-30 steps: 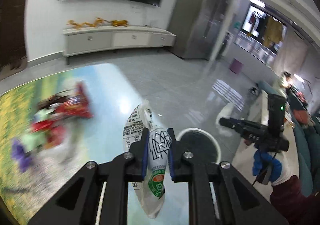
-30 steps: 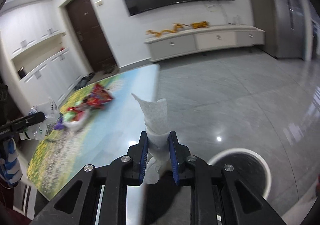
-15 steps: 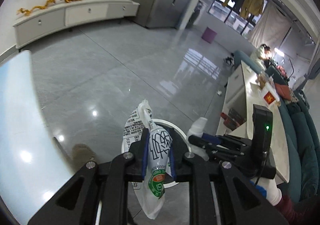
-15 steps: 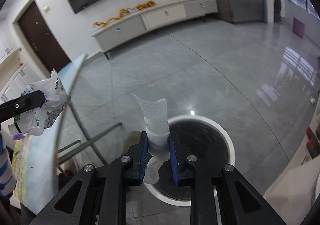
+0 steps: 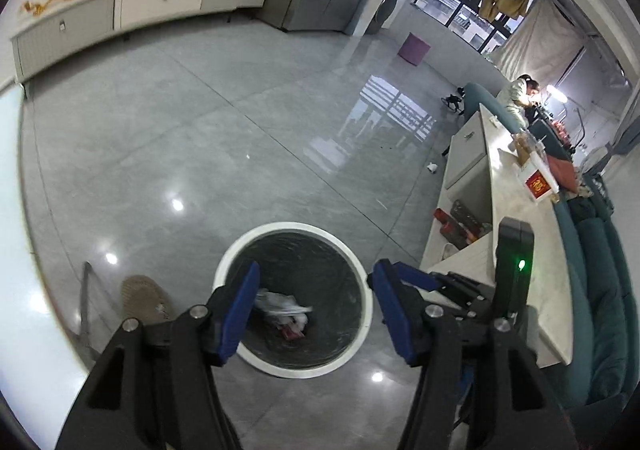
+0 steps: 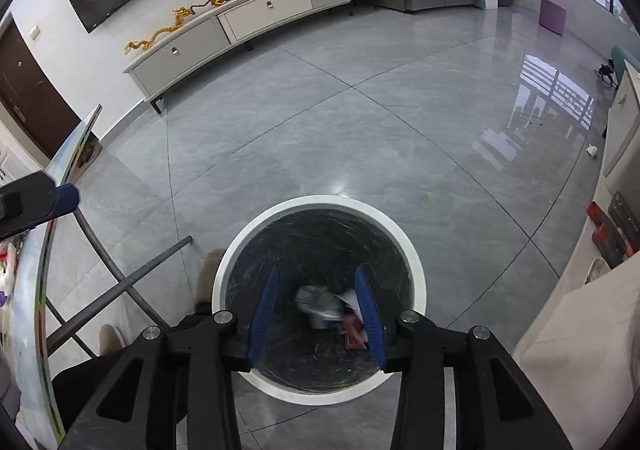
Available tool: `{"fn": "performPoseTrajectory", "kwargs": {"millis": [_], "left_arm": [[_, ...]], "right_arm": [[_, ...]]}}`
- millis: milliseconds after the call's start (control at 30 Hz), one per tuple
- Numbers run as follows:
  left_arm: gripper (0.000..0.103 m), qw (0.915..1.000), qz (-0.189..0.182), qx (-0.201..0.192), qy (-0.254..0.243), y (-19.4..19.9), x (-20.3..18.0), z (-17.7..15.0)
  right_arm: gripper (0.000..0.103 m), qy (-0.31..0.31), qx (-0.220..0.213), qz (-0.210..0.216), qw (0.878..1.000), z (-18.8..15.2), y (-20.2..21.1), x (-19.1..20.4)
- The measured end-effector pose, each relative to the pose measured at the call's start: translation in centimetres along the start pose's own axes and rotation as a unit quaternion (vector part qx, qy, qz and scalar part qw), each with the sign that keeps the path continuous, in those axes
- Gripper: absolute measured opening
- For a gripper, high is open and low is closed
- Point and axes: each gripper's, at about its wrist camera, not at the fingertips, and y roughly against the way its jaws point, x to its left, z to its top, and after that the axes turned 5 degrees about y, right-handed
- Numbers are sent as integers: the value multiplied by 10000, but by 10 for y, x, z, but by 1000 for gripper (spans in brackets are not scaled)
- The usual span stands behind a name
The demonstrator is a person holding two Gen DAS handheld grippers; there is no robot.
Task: Collect trash
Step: 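Return both tools to the table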
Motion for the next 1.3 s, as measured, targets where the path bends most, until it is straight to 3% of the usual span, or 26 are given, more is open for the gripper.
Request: {"fn": "performPoseTrajectory", "kwargs": {"millis": [100,300,433,633,1067,1300], "left_arm": [[57,9993,212,-267,-136,21,-3,-6],[57,9912,624,-1133,-266,84,1,-20],[57,9850,892,-1427,-382,127,9,-28],[57,9741,1360,-1789,-264,179,30,-49],[57,9522,1986,-2293,357,279,95,-113],[57,9366,2343,-2443,909,320,152,-155]], "right_arm": [[43,-78,-169,65,9998,1,11,2],[59,-23,-650,280,9975,9,43,21],[83,145,-1041,321,9939,18,72,43],[102,316,-1527,541,9863,26,112,72],[103,816,-2285,1326,9610,35,165,155],[103,1203,-1953,1639,9594,38,158,213]]}}
